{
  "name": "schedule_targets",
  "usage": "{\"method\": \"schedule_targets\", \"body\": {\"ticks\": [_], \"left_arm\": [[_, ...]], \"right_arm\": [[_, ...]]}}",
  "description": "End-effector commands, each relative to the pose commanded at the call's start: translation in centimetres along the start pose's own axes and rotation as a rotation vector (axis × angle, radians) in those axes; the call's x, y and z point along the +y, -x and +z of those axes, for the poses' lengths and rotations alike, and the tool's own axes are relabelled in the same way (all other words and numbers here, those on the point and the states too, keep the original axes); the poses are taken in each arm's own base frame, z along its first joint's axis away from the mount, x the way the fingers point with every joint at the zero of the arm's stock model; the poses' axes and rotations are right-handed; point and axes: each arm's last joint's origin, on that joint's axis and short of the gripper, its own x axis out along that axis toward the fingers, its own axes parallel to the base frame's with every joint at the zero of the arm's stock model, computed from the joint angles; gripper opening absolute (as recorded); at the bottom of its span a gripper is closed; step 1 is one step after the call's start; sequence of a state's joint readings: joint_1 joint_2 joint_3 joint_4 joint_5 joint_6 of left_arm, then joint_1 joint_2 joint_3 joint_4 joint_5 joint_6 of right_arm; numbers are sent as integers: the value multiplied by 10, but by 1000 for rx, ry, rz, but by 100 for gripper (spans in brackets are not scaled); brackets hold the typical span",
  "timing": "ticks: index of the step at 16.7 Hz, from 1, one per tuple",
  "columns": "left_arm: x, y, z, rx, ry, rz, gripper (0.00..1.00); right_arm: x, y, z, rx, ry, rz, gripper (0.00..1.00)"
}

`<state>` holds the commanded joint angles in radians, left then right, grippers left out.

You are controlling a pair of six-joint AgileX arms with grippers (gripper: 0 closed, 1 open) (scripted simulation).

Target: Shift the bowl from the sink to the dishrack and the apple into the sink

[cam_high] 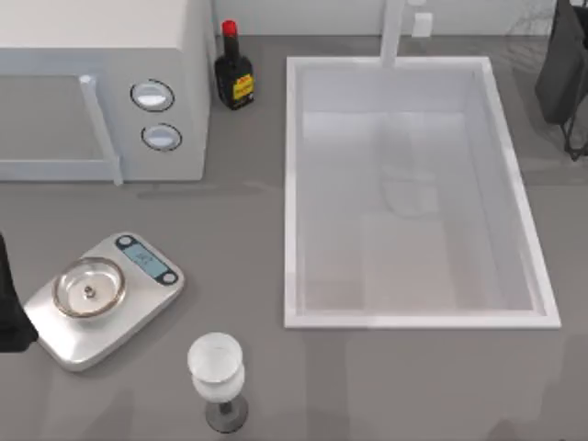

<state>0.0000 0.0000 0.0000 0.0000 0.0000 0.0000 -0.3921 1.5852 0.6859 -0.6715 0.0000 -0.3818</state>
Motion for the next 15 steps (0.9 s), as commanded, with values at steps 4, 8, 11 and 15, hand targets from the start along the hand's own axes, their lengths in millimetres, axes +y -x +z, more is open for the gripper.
{"method": "schedule_targets", "body": {"ticks": [4,8,11,15], "left_arm": [[0,0,0,0,0,0,100],[0,0,0,0,0,0,100],[0,0,0,0,0,0,100],[0,0,0,0,0,0,100]], "right_arm": [[0,0,0,0,0,0,0],[-2,21,6,-52,-6,-10,0],[-5,44,10,-54,-6,-13,0],[-4,88,7,-27,-8,-2,0]]}}
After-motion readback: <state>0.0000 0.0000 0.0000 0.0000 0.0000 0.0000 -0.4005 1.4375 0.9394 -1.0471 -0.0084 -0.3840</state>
